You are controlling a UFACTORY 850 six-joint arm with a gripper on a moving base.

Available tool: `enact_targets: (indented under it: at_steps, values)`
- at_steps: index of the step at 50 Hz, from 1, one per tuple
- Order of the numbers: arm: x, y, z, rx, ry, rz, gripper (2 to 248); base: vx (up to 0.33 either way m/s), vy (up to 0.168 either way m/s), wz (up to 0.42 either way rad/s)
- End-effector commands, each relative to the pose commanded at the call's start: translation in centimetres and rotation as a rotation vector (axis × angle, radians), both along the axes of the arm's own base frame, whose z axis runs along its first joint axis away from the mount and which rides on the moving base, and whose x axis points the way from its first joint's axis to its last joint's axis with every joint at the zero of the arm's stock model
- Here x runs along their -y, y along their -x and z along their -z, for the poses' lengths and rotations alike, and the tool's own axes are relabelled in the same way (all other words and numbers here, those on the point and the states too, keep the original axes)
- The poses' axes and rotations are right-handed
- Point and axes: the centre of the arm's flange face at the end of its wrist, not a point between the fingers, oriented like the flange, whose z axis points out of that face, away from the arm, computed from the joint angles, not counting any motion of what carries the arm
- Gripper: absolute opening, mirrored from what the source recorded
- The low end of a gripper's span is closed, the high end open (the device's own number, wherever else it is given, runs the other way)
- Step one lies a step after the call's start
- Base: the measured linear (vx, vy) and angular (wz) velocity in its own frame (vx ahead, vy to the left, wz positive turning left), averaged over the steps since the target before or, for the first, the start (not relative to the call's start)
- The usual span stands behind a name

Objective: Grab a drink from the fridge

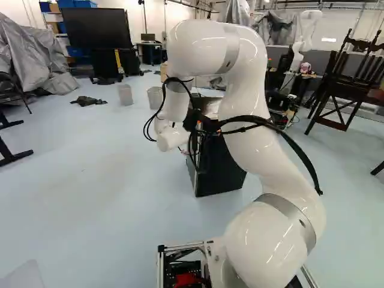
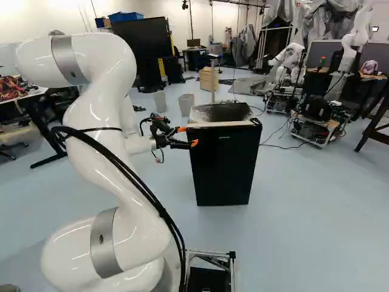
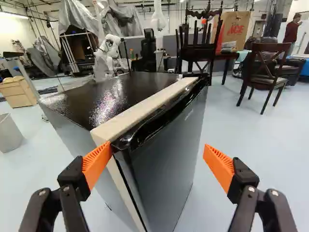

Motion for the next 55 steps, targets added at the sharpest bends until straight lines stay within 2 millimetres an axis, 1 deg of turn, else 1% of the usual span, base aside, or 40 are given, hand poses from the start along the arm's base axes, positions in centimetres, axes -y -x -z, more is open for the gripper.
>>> enact_targets:
  at_steps: [30, 55]
  values:
    - [0.21, 0.14, 0.03, -0.002, -0.003, 0.023, 247, 0.000, 0.000, 0.000]
    - [0.35, 0.82, 0.04, -0.010, -0.003, 0.036, 247, 0.000, 0.000, 0.000]
